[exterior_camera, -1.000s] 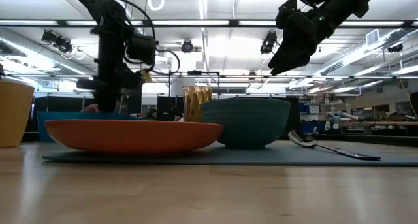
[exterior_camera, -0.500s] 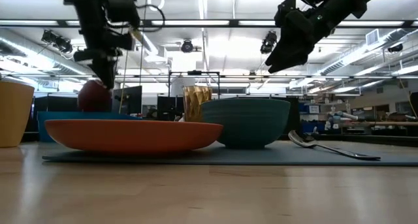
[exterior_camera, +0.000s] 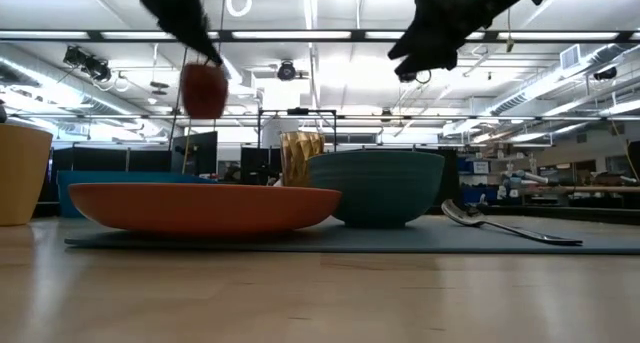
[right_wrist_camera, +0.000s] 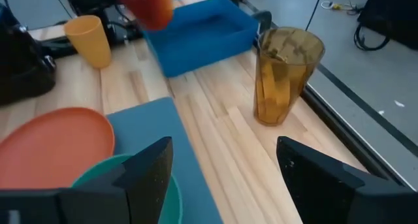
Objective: Arrange a breakfast setting
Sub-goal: Put the red apple on the blue cutting board to the top of the orange plate
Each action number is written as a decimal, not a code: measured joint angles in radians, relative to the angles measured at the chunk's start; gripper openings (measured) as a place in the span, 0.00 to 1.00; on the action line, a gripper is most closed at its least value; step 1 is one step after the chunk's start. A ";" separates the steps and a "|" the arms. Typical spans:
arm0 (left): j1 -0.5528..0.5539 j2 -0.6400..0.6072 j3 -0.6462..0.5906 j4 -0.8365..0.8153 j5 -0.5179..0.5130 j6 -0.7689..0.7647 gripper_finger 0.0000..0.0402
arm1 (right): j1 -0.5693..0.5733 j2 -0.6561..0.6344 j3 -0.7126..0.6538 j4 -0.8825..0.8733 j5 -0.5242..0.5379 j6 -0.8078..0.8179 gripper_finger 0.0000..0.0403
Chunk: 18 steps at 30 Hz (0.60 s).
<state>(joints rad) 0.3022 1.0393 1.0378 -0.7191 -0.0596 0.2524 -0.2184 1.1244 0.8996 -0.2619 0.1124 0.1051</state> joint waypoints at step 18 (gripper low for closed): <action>-0.166 0.002 -0.440 0.787 0.073 -0.129 0.06 | 0.232 0.001 0.002 -0.044 0.097 0.101 0.69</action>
<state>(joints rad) 0.1360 1.0409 0.5980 0.0675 0.0138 0.1235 0.0133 1.1255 0.9016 -0.3061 0.2098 0.2062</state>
